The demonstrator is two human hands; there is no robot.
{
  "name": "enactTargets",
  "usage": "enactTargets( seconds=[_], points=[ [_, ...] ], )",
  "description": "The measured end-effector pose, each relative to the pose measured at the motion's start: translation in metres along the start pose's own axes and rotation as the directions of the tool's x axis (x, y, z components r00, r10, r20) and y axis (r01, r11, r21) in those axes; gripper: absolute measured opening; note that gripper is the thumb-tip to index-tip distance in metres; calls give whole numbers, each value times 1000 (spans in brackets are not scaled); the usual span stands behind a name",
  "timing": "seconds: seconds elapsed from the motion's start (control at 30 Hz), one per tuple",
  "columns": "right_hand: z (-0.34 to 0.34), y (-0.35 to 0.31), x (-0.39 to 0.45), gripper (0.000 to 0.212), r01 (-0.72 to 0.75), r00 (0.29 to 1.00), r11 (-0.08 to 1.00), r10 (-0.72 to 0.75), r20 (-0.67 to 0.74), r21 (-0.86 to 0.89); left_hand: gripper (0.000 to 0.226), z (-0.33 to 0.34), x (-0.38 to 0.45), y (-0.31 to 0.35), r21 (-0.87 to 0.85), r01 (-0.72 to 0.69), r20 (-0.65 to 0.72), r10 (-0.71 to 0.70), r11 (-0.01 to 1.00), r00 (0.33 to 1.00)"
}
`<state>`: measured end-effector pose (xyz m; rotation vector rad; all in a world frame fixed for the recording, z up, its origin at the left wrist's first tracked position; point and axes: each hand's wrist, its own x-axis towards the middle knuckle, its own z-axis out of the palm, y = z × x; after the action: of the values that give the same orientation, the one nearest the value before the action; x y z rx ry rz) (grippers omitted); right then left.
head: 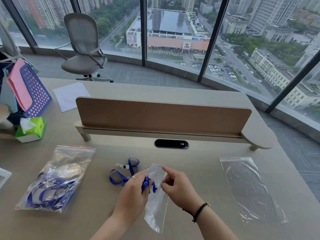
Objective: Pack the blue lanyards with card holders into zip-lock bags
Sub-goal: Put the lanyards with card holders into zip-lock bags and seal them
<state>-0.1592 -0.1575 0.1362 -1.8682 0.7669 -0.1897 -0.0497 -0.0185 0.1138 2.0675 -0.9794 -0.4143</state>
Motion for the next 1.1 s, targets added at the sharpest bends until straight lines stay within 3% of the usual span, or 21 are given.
enactTargets(
  seconds=[0.1, 0.33, 0.43, 0.53, 0.7, 0.8, 0.87, 0.97, 1.1],
  points=[
    [-1, 2, 1, 66, -9, 1000, 1000, 8, -11, -7, 11, 0, 0, -3, 90, -13, 58, 8, 996, 998],
    [8, -1, -2, 64, 31, 999, 999, -30, 26, -33, 21, -4, 23, 21, 463, 26, 283, -176, 886, 943],
    [10, -2, -2, 63, 31, 999, 999, -30, 28, -31, 5, -7, 33, 25, 453, 58, 327, -226, 890, 918],
    [7, -1, -1, 63, 29, 999, 999, -29, 17, -25, 50, -12, 39, 25, 446, 70, 378, -259, 892, 889],
    [-4, 5, -1, 61, -11, 999, 1000, 11, -42, 4, 58, -20, 35, 11, 289, 111, 351, -213, 951, 912],
    [-8, 8, 0, 61, -35, 996, 999, 36, -85, 12, 70, -23, 25, -1, 304, -34, 351, -79, 952, 933],
    [-9, 8, 0, 61, -42, 994, 999, 44, -99, 18, 61, -22, 16, -5, 334, -101, 327, -15, 937, 945],
    [-10, 8, 2, 60, -50, 993, 998, 53, -108, 26, 30, -16, 8, -10, 327, -141, 228, 67, 934, 971],
    [-13, 7, 0, 54, -53, 992, 999, 54, -113, 5, 14, -21, 7, -4, 185, -50, 197, 13, 982, 980]
  ],
)
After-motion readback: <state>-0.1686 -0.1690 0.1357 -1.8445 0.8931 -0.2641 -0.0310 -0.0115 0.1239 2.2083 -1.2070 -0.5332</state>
